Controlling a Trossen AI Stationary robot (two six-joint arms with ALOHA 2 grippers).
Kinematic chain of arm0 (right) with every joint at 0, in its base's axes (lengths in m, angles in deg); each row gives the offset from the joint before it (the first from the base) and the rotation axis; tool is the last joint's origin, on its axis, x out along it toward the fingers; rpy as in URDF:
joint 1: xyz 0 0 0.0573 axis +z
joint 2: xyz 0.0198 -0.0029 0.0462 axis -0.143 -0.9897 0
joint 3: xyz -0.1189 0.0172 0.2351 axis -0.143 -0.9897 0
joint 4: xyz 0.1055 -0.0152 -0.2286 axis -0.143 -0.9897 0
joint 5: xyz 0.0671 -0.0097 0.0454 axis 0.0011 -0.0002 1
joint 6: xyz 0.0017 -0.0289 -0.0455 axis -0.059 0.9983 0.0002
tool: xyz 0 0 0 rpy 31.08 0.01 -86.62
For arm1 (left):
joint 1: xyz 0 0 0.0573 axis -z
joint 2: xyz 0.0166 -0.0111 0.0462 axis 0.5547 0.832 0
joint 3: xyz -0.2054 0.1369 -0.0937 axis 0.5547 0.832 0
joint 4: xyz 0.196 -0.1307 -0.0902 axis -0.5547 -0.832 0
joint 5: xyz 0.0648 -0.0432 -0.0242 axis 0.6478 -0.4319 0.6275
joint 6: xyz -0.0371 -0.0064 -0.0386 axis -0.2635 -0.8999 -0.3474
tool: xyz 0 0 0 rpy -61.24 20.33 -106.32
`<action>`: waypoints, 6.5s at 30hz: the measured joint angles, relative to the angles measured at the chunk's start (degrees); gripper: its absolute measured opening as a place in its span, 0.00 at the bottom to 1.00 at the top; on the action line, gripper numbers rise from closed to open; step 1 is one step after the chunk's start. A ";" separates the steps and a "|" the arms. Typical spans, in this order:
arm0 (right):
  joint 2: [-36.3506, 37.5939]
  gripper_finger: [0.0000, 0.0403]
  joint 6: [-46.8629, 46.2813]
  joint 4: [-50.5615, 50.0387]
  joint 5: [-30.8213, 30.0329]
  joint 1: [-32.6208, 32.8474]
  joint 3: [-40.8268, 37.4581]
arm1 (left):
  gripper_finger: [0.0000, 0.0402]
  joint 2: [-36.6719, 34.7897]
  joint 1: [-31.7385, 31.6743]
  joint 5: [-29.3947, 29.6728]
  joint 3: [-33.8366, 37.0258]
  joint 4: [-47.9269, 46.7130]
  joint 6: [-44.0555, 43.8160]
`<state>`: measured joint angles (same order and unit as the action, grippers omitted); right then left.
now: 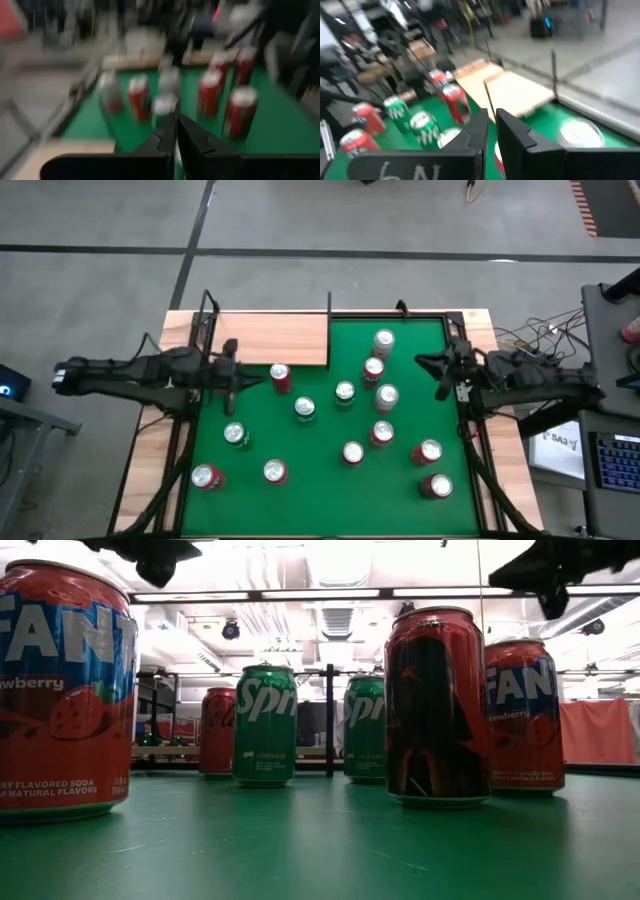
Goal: Place canned beverage on shelf
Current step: Put the pink-white soda can on the shelf
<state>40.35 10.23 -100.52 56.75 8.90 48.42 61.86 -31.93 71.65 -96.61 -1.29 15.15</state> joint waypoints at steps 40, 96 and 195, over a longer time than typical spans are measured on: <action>-34.15 0.07 -5.08 -17.57 3.60 -0.30 32.66 | 0.00 6.37 0.08 -0.69 -11.69 0.30 0.63; -55.61 0.38 -37.63 -56.80 9.19 -1.22 51.66 | 0.00 -16.78 1.25 -0.53 5.25 -3.45 -5.94; -73.17 0.70 20.20 0.39 -1.73 -1.36 72.05 | 0.00 -16.80 1.25 -0.55 5.40 12.78 -4.93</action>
<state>-32.82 30.43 -100.13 55.02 7.54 120.48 45.06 -30.69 71.10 -91.21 11.49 10.21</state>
